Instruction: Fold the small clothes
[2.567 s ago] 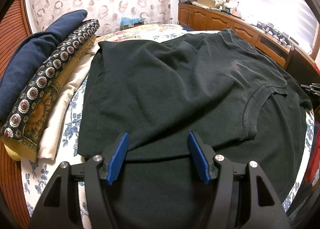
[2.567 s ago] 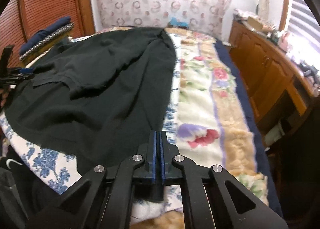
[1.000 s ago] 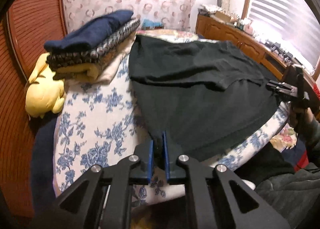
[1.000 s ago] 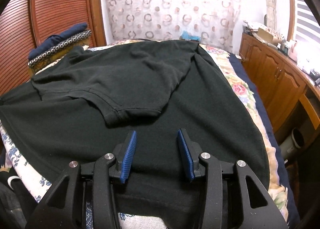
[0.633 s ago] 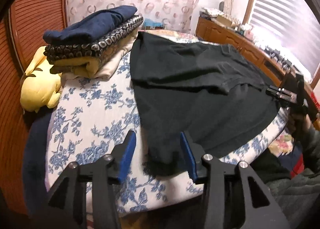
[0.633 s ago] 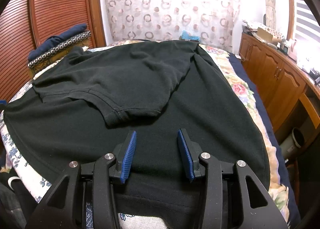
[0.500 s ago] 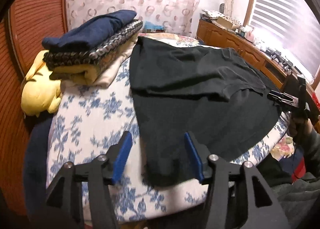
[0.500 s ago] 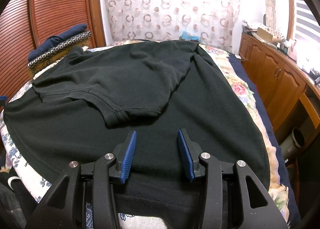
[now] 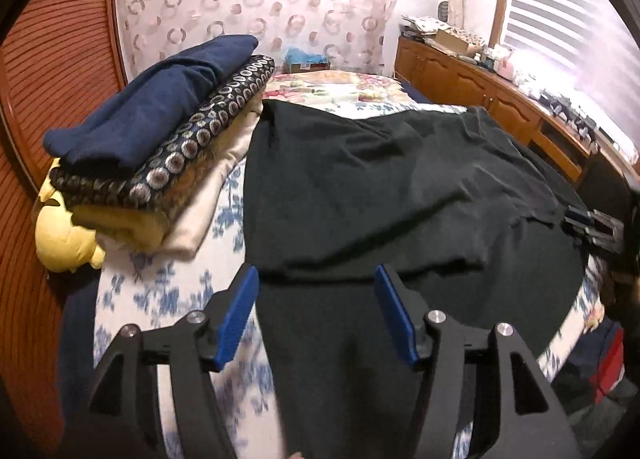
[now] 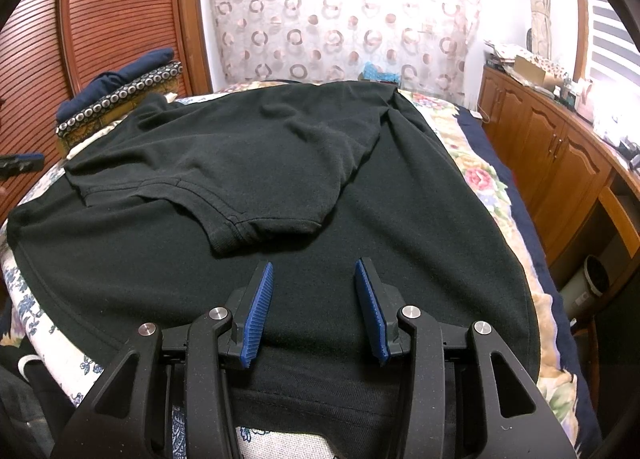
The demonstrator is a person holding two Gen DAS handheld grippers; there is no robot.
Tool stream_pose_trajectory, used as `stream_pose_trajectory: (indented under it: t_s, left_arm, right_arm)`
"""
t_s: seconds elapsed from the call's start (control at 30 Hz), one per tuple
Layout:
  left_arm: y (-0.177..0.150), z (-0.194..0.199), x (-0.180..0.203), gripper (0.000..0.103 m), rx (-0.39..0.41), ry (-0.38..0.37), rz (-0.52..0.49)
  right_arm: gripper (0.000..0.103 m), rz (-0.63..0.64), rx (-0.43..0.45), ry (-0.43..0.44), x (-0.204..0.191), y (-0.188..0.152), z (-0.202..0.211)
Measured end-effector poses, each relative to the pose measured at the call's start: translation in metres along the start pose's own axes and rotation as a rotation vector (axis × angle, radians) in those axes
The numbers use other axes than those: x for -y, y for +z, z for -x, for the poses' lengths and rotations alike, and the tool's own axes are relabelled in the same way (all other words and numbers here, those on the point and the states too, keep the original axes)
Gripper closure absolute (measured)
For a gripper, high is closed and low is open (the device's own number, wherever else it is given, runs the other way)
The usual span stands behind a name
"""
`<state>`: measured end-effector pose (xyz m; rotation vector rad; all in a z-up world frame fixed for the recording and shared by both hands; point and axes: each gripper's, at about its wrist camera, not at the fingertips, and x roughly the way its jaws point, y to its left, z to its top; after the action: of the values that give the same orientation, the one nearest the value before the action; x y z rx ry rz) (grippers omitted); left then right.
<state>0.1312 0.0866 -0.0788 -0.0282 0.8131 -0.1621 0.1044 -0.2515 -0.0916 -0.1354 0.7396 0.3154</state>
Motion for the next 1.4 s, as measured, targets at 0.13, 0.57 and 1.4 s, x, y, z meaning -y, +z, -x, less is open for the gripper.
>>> stream_pose_trajectory:
  t_s: [0.13, 0.57, 1.4]
  left_arm:
    - [0.012, -0.018, -0.013, 0.043, -0.012, 0.004, 0.038]
    - [0.001, -0.049, -0.026, 0.063, -0.061, -0.034, 0.071]
    - [-0.002, -0.053, -0.02, 0.067, -0.04, 0.02, 0.036]
  right_arm:
    - [0.061, -0.004, 0.002, 0.003, 0.001, 0.001, 0.0]
    - [0.06, 0.008, -0.022, -0.005, 0.001, 0.007, 0.004]
    - [0.06, -0.007, -0.14, 0.016, 0.014, 0.061, -0.051]
